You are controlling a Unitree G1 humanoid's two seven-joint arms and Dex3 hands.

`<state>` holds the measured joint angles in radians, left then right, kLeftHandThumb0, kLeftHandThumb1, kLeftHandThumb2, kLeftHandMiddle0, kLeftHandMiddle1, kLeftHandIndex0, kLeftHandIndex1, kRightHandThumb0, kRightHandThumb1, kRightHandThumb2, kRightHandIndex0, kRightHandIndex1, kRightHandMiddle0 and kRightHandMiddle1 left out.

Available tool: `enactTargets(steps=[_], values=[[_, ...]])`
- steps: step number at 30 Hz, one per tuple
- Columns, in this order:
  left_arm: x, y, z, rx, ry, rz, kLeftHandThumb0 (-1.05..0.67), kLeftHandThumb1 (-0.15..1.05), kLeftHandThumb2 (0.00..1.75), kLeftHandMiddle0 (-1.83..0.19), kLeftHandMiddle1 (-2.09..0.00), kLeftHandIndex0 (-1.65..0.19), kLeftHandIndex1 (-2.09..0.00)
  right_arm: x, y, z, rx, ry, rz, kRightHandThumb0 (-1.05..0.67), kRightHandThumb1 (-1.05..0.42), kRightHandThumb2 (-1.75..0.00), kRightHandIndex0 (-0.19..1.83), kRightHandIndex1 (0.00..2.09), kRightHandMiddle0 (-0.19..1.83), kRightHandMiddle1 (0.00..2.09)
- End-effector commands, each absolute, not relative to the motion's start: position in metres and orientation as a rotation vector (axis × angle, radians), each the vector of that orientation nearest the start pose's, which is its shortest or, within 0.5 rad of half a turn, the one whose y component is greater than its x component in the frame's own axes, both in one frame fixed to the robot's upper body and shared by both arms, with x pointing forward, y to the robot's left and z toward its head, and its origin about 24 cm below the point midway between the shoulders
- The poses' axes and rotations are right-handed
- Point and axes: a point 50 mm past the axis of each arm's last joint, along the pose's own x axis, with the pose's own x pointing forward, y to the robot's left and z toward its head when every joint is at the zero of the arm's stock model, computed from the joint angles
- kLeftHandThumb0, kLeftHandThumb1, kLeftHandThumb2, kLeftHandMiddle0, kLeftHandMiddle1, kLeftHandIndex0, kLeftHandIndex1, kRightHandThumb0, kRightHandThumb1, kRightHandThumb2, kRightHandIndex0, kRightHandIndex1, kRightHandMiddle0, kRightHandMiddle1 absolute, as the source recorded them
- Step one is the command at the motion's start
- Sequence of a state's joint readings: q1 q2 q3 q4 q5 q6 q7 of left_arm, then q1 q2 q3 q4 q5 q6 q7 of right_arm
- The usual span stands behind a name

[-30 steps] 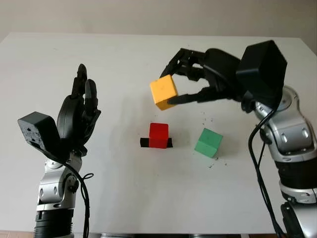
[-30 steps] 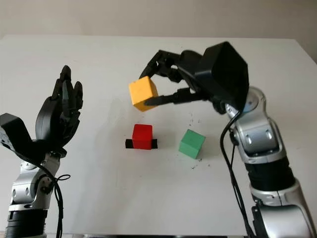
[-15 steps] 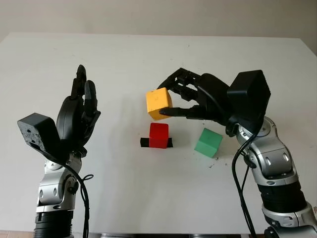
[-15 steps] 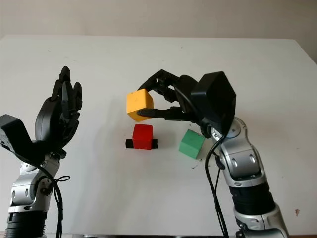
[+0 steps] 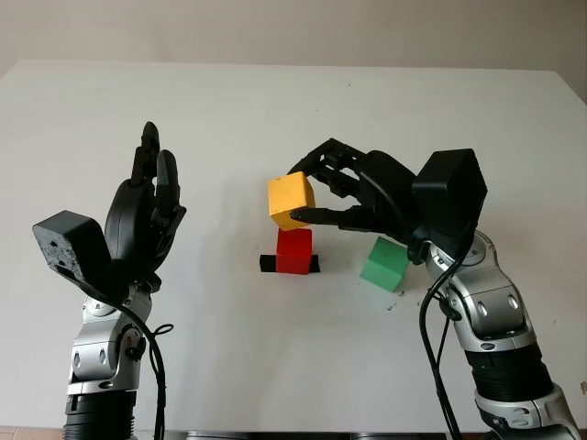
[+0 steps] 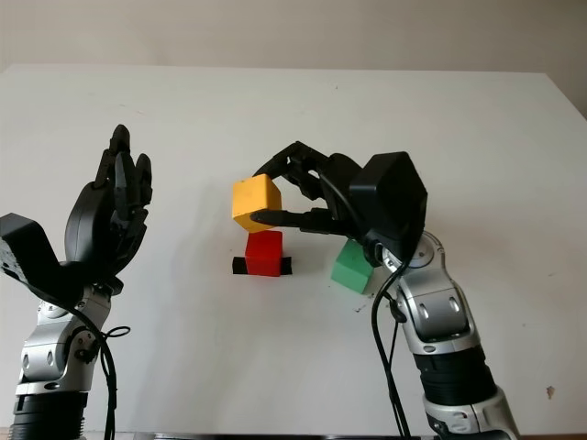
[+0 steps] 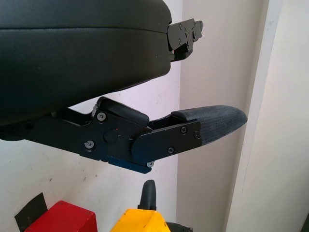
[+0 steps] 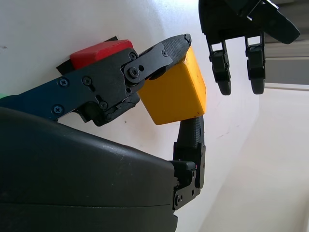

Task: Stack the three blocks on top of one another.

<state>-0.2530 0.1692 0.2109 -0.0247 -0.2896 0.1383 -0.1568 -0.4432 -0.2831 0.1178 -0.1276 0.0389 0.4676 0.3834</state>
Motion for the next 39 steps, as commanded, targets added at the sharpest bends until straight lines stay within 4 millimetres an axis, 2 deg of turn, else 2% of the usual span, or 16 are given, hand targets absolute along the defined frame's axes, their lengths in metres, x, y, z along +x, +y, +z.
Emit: enactTargets(steps=[1,13,39], values=[[0.294,0.204,0.117,-0.130,-0.197,-0.052,-0.74,1.05,0.65,0.19,0.00,0.19,0.00,0.311,-0.125,0.143,-0.293,-0.017,0.523,-0.48,-1.01,-0.05,0.20,0.05,0.17,1.63],[0.293,0.205,0.116,-0.124,-0.195,-0.049,-0.74,1.05,0.66,0.19,0.00,0.19,0.00,0.309,-0.126,0.135,-0.311,0.045,0.528,-0.48,-1.00,-0.05,0.19,0.05,0.15,1.64],[0.292,0.206,0.116,-0.127,-0.195,-0.048,-0.75,1.05,0.64,0.19,0.00,0.19,0.00,0.304,-0.130,0.125,-0.378,0.030,0.536,-0.48,-0.98,-0.05,0.22,0.06,0.18,1.66]])
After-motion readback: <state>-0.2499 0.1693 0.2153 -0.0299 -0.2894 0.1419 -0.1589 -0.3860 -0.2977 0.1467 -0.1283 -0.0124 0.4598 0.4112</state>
